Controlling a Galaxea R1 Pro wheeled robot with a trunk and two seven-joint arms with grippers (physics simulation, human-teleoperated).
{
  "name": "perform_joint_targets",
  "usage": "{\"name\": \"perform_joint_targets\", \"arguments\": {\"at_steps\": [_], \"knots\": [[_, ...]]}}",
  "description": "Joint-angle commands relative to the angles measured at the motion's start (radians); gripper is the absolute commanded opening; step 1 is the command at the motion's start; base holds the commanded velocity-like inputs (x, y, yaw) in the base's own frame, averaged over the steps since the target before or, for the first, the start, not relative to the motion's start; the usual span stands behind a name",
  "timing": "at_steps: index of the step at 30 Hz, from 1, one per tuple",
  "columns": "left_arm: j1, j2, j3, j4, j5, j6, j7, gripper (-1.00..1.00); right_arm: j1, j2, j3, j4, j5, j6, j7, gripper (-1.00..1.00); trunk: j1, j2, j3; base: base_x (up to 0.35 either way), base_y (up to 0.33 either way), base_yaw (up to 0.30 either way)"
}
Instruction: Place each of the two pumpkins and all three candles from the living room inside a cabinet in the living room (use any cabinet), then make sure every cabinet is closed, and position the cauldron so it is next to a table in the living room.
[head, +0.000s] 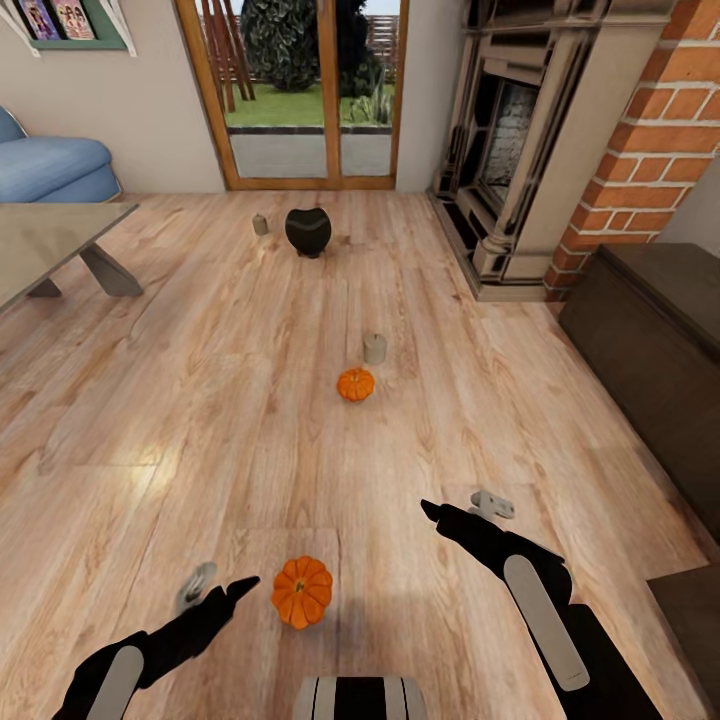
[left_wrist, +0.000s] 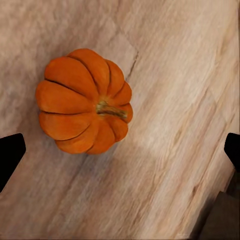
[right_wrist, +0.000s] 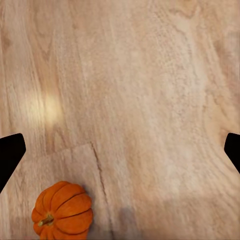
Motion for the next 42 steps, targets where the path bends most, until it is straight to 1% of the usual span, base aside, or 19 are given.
{"name": "perform_joint_targets", "arguments": {"at_steps": [1, 5, 17, 20, 23, 24, 26, 28, 33, 38, 39, 42], "knots": [[0.0, 0.0, 0.002, 0.0, 0.002, -0.004, -0.002, 1.0, -0.001, -0.001, 0.002, -0.001, -0.01, 0.001, -0.01, 1.0, 0.0, 0.0, -0.001, 0.0, -0.002, 0.0], [0.0, 0.001, 0.002, 0.0, 0.001, -0.018, 0.0, 1.0, -0.001, -0.001, 0.002, -0.001, -0.01, 0.001, -0.01, 1.0, 0.002, -0.001, -0.016, 0.0, -0.001, 0.0], [-0.001, -0.001, 0.001, 0.0, -0.005, -0.022, 0.002, 1.0, 0.001, -0.002, 0.003, -0.003, -0.009, -0.008, -0.008, 1.0, 0.007, -0.004, -0.063, 0.0, 0.0, 0.0], [-0.001, -0.018, -0.001, 0.0, -0.009, -0.023, 0.012, 1.0, 0.0, -0.002, 0.004, -0.003, -0.002, -0.006, -0.008, 1.0, 0.008, -0.005, -0.074, 0.0, 0.0, 0.0], [-0.001, -0.026, -0.002, -0.001, -0.009, -0.026, 0.047, 1.0, -0.001, -0.002, 0.004, -0.004, 0.0, -0.005, -0.006, 1.0, 0.01, -0.005, -0.086, 0.0, 0.0, 0.0], [-0.007, -0.031, 0.002, -0.007, -0.003, -0.02, 0.041, 1.0, -0.006, 0.003, 0.01, -0.01, -0.002, -0.006, -0.003, 1.0, 0.01, -0.005, -0.086, 0.0, 0.0, 0.0], [-0.007, -0.043, 0.002, -0.018, -0.003, -0.009, 0.039, 1.0, -0.009, 0.015, 0.012, -0.021, -0.002, -0.005, -0.004, 1.0, 0.01, -0.005, -0.086, 0.0, 0.0, 0.0], [-0.003, -0.048, 0.002, -0.015, -0.005, 0.002, 0.039, 1.0, -0.007, 0.026, 0.014, -0.019, -0.002, -0.002, -0.004, 1.0, 0.01, -0.005, -0.086, 0.0, 0.0, 0.0], [0.005, -0.052, 0.001, 0.013, -0.009, 0.026, 0.04, 1.0, -0.005, 0.054, 0.025, 0.009, 0.0, 0.001, -0.002, 1.0, 0.01, -0.005, -0.086, -0.07, 0.0, 0.0], [0.006, -0.051, 0.001, 0.033, -0.007, 0.029, 0.04, 1.0, -0.005, 0.082, 0.028, 0.037, 0.0, -0.001, -0.001, 1.0, 0.01, -0.005, -0.086, -0.125, 0.0, 0.0], [0.006, -0.05, 0.001, 0.033, -0.008, 0.028, 0.04, 1.0, -0.005, 0.086, 0.028, 0.042, 0.0, -0.002, -0.001, 1.0, 0.01, -0.005, -0.086, -0.019, 0.017, 0.0], [0.006, -0.05, 0.001, 0.033, -0.01, 0.023, 0.041, 1.0, -0.005, 0.086, 0.026, 0.059, 0.0, -0.002, -0.001, 1.0, 0.01, -0.005, -0.086, -0.007, 0.028, 0.0]]}}
